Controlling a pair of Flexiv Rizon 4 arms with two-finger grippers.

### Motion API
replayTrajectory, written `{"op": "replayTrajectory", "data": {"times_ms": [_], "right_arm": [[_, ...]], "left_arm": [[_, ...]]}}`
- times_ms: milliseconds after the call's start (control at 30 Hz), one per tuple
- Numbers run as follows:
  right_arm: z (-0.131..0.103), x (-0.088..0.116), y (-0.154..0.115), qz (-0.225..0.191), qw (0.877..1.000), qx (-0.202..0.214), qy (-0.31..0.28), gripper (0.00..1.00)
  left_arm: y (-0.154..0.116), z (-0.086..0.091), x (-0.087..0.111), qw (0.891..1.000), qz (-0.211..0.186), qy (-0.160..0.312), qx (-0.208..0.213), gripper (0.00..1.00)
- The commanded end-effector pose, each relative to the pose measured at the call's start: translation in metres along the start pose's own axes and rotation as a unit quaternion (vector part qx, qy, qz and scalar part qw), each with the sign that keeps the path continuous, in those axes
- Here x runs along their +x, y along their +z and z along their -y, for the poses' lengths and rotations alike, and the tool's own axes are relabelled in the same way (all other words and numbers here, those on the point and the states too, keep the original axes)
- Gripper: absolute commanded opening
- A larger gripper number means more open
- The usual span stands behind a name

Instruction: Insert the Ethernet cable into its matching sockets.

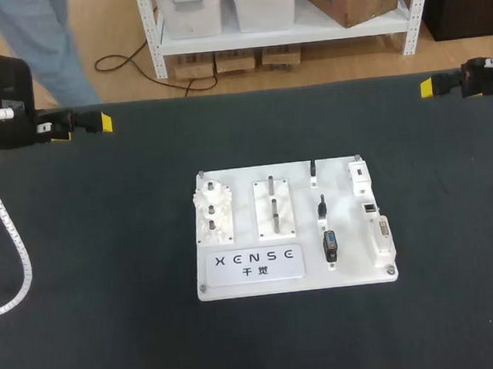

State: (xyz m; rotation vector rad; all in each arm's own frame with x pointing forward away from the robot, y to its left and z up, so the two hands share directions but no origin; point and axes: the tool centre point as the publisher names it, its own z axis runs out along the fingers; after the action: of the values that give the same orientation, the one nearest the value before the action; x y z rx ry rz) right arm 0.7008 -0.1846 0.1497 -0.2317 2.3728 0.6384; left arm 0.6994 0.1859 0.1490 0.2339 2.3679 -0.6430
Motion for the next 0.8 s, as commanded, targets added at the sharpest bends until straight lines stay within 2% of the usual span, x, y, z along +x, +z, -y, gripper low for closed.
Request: {"op": "replayTrajectory", "data": {"times_ms": [33, 533, 600, 667, 700, 800], "right_arm": [[0.000, 0.000, 0.000, 0.000, 1.000, -0.001, 0.000, 1.00], [0.000, 0.000, 0.000, 0.000, 1.000, -0.001, 0.000, 1.00], [0.000, 0.000, 0.000, 0.000, 1.000, -0.001, 0.000, 1.00], [0.000, 0.000, 0.000, 0.000, 1.000, -0.001, 0.000, 1.00], [0.000, 0.000, 0.000, 0.000, 1.000, -0.001, 0.000, 1.00], [0.000, 0.000, 0.000, 0.000, 1.000, -0.001, 0.000, 1.00]], "left_arm": [[0.000, 0.001, -0.001, 1.000, -0.003, -0.001, -0.004, 1.00], [0.000, 0.001, -0.001, 1.000, -0.003, -0.001, -0.004, 1.00], [0.004, 0.007, -0.006, 0.999, 0.007, 0.046, 0.024, 1.00], [0.009, 0.016, -0.013, 0.991, 0.020, 0.113, 0.073, 1.00], [0.012, 0.020, -0.016, 0.984, 0.020, 0.146, 0.096, 1.00], [0.021, 0.037, -0.024, 0.952, 0.025, 0.253, 0.173, 1.00]]}}
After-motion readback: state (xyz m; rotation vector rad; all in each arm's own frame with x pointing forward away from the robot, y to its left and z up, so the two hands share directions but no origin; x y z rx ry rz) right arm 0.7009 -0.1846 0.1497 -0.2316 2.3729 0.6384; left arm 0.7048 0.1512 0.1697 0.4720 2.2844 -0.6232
